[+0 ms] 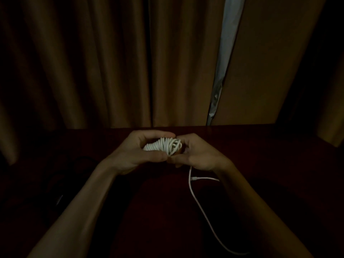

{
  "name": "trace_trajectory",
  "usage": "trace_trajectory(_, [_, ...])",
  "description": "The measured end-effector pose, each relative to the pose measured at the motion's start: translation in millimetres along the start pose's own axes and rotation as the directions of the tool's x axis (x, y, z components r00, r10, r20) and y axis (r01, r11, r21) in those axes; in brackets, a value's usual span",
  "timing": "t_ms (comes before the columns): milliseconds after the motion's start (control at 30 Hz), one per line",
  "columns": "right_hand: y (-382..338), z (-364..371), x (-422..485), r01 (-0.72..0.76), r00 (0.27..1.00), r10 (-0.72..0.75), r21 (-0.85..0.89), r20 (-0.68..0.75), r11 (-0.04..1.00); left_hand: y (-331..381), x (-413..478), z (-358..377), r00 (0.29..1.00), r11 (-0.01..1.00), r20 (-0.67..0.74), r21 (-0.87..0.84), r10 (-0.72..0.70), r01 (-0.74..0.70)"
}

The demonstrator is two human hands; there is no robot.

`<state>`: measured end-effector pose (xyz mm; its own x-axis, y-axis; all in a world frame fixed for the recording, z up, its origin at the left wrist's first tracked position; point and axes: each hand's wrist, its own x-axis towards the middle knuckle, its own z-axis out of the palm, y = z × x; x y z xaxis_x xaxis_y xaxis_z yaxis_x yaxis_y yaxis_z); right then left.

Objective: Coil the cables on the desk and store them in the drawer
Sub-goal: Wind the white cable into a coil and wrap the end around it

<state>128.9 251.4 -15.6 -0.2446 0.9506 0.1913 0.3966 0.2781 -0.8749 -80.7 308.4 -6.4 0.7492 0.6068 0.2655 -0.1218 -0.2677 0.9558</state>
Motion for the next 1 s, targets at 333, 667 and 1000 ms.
trace_trajectory(333, [11,11,0,-0.164,0.977,0.162,0.000,0.141,0.986,2,0,-4,0.983,0.997,-0.170,0.043,0.068,-0.062])
trace_trajectory(667, [27,-1,1,-0.141,0.977,0.153,-0.083,0.152,0.986,-4,-3,-10,0.994,0.986,0.081,0.161,-0.066,0.053])
trace_trajectory(1000, [26,4,9,-0.137,0.989,0.143,-0.159,0.030,0.978,-23,7,1,0.972,0.835,0.094,0.535,-0.214,0.133])
